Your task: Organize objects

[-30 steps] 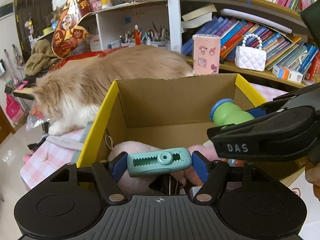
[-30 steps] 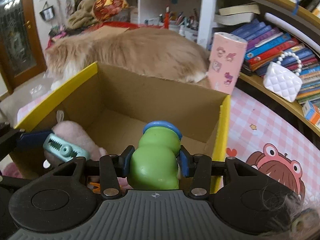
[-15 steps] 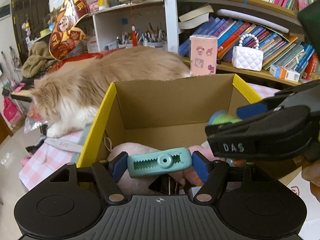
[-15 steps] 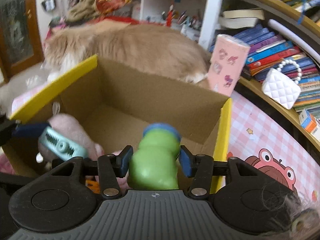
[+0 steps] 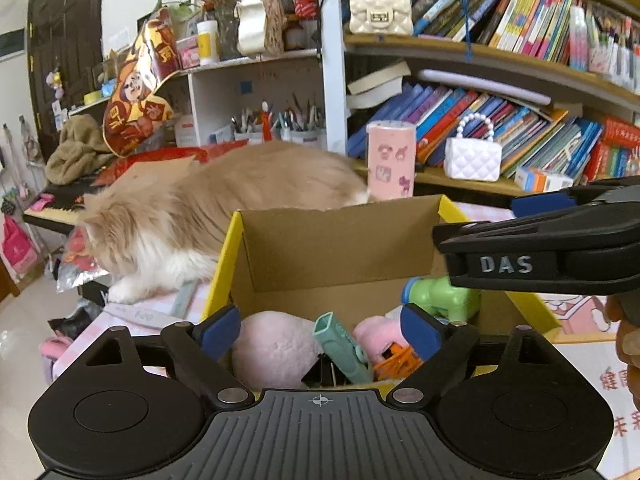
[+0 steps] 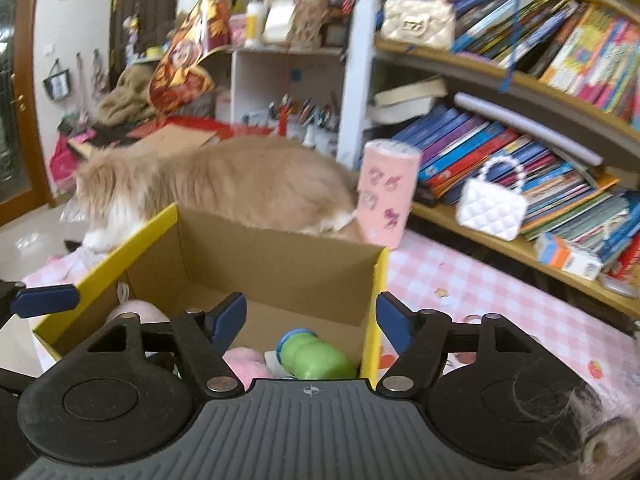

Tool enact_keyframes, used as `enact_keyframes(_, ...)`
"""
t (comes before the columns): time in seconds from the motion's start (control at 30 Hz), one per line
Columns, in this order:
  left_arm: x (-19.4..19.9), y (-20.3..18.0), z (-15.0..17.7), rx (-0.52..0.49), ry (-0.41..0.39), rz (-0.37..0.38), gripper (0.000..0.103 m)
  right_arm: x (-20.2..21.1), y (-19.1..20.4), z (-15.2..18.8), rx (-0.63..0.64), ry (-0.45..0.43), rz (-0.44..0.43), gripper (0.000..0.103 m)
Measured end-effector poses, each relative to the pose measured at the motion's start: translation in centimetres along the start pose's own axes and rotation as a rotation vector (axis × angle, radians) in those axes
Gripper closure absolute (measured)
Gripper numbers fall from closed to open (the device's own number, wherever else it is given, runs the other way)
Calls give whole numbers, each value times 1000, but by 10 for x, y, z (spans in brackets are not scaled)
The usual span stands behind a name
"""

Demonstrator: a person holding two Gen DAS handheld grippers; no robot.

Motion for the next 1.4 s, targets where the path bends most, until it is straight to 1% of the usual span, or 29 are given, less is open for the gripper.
enact_keyframes(0.2, 25, 11, 5, 10, -27, 22, 12, 45, 4, 11, -73, -71, 95, 27)
enact_keyframes(0.37, 50, 22, 16, 19, -46, 34, 11, 74, 10, 32, -141, -78, 171, 26)
enact_keyframes(0.5, 64, 26, 30, 6, -38, 51, 8, 95, 15, 57, -196, -58, 239, 24)
enact_keyframes(0.6, 69, 27, 44, -14, -9, 70, 8, 109, 19, 79, -238, -32, 288, 23)
enact_keyframes(0.73, 75, 22, 63, -46, 36, 106, 8, 123, 24, 111, -336, 23, 321, 23)
enact_keyframes(0.83, 80, 20, 71, -66, 54, 121, 8, 132, 29, 129, -391, 65, 342, 23)
enact_keyframes(0.97, 88, 16, 76, -72, 59, 132, 8, 147, 34, 143, -403, 78, 378, 23)
enact_keyframes(1.13, 95, 3, 81, -97, 44, 133, 8, 159, 34, 151, -394, 81, 436, 18)
enact_keyframes(1.2, 97, -3, 82, -96, 48, 145, 8, 163, 33, 153, -394, 78, 471, 14)
enact_keyframes(1.27, 100, -10, 85, -99, 54, 153, 8, 169, 32, 158, -406, 74, 515, 13)
enact_keyframes(1.4, 109, -24, 91, -138, 46, 177, 8, 177, 28, 165, -418, 72, 533, 13)
Point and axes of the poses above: each gripper's, at about its wrist camera, not at the fingertips, and x roughly against the way its jaws point, y to its left, z to its underside, the point moved 2 cm from there along -x, roughly the way its jaws point, and after that the axes turned 7 degrees about -z, right-handed, at the moved point
